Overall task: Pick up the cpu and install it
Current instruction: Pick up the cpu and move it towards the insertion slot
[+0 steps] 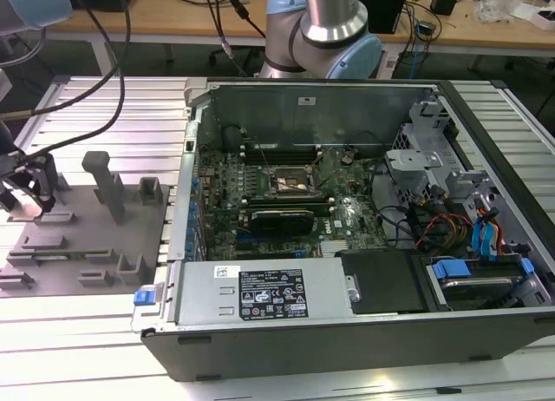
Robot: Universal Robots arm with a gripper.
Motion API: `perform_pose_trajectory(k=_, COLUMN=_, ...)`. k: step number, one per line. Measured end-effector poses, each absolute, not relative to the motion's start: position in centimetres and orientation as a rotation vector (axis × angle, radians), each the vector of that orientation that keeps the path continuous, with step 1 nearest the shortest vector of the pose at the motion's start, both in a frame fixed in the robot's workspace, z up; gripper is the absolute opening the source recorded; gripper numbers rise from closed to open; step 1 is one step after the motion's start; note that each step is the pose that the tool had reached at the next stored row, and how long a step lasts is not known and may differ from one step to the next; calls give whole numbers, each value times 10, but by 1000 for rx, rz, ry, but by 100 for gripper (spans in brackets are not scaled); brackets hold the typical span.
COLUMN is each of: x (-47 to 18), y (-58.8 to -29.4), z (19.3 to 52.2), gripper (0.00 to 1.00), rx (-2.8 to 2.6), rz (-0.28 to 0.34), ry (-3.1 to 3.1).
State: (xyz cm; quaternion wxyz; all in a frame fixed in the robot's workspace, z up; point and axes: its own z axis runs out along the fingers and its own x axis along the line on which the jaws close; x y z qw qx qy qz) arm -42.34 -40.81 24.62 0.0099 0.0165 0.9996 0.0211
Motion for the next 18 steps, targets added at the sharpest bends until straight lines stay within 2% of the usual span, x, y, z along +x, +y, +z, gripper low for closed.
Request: perform_pose_trajectory(k=18, x=-423, y=-408, z=299, gripper=55, rx=52, rz=66, ry=3121)
